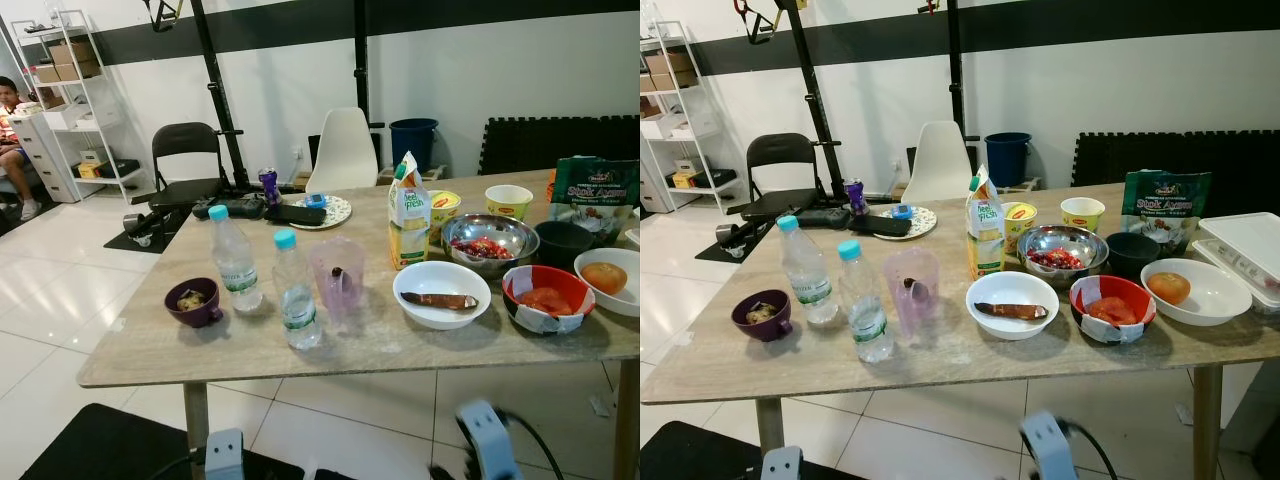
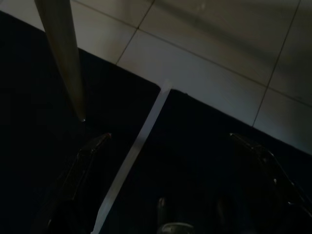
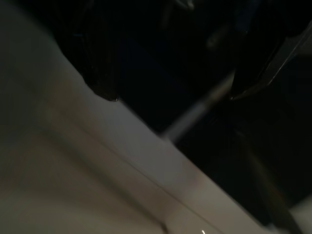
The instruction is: Restocking fridge
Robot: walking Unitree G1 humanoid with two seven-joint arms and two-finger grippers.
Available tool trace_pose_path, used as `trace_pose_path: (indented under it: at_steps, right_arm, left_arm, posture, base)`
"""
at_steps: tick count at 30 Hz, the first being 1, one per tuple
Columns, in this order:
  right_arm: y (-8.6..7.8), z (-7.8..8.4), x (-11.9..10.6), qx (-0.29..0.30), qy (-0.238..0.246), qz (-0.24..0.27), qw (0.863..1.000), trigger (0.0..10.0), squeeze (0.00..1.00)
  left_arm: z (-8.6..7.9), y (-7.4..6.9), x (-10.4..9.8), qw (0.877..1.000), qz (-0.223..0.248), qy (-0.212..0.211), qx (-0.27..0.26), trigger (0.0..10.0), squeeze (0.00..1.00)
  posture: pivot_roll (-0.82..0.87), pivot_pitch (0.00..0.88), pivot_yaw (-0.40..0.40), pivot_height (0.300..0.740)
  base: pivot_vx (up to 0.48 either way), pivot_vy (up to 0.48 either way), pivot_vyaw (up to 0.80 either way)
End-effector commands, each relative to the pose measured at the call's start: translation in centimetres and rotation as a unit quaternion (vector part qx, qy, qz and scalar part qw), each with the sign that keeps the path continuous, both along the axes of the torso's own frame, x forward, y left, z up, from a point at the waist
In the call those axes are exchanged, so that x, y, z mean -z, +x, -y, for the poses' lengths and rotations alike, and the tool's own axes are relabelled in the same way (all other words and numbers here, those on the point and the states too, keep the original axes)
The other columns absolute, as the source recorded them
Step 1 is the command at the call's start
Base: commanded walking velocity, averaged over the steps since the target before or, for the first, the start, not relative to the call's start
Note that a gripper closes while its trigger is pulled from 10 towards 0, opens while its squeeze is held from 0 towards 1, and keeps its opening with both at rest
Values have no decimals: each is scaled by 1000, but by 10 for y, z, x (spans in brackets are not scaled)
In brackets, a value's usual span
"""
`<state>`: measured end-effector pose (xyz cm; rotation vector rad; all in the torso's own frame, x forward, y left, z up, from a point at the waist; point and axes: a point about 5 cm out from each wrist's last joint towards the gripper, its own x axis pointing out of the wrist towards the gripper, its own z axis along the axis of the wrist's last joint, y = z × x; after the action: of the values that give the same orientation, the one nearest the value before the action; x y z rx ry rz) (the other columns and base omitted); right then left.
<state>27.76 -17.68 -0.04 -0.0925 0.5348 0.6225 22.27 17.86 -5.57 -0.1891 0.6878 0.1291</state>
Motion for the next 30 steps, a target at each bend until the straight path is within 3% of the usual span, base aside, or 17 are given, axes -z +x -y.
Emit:
trace_pose_path:
  at_steps: [1,4,8,10,12,13,14,15,18,19,20,21,22,27,28,29,30]
  right_arm:
    - [0,-7,-7,-53,22,6,998,10000,0]
    - [1,-17,-22,-122,49,19,991,10000,0]
    - [-8,-41,-52,-235,98,21,967,10000,0]
    - [-8,-41,-52,-235,98,21,967,10000,0]
    - [-25,-58,-76,-315,152,-4,937,10000,0]
    - [-25,-58,-76,-315,152,-4,937,10000,0]
    - [-36,-68,-99,-366,190,-7,911,10000,0]
    - [-37,-72,-111,-374,216,3,902,10000,0]
    - [-38,-76,-123,-376,240,12,895,10000,0]
    - [-27,-81,-143,-358,261,70,894,10000,0]
    - [-27,-81,-143,-358,261,70,894,10000,0]
    - [5,-87,-182,-273,247,197,909,10000,0]
    - [16,-89,-192,-237,226,239,914,10000,0]
    - [38,-88,-214,-147,203,292,923,10000,0]
    - [40,-91,-243,-125,268,315,902,10000,0]
    - [40,-91,-243,-125,268,315,902,10000,0]
    - [39,-93,-257,-128,295,325,890,10000,118]
  left_arm:
    - [-6,0,-3,1000,14,13,3,10000,0]
    - [-8,1,-5,999,27,21,11,10000,0]
    - [-9,2,-8,999,40,23,11,10000,0]
    - [-9,2,-8,999,40,23,11,10000,0]
    - [-9,1,-9,999,44,25,11,10000,0]
    - [-9,1,-9,999,44,25,11,10000,0]
    - [-7,1,-9,998,46,28,16,10000,0]
    - [-6,0,-9,998,47,29,18,10000,0]
    - [-6,0,-9,998,47,29,19,10000,0]
    - [-5,-1,-9,998,48,30,20,10000,0]
    - [-5,-1,-9,998,48,30,20,10000,0]
    - [-6,-2,-11,998,59,34,15,10000,0]
    - [-6,-2,-12,997,63,35,12,10000,0]
    - [-4,-1,-15,996,82,43,17,10000,0]
    - [-1,-2,-18,994,97,45,29,10000,0]
    - [-1,-2,-18,994,97,45,29,10000,0]
    - [0,-3,-18,994,99,45,30,10000,0]
  posture:
    - [49,47,92,740]
    - [47,49,95,740]
    - [41,55,94,740]
    - [41,55,94,740]
    - [37,68,84,740]
    - [37,68,84,740]
    - [33,76,80,740]
    - [32,80,78,740]
    - [32,80,78,740]
    - [30,85,73,740]
    - [30,85,73,740]
    - [28,88,69,740]
    - [26,89,67,740]
    - [31,91,53,740]
    - [34,91,46,740]
    - [34,91,46,740]
    - [35,92,46,740]
  base:
    - [0,0,0]
    - [0,0,0]
    - [0,0,0]
    - [0,0,0]
    - [0,0,0]
    - [0,0,0]
    - [0,0,0]
    - [0,0,0]
    - [0,0,0]
    - [0,0,0]
    - [0,0,0]
    - [0,0,0]
    - [0,0,0]
    - [0,0,0]
    - [0,0,0]
    - [0,0,0]
    - [0,0,0]
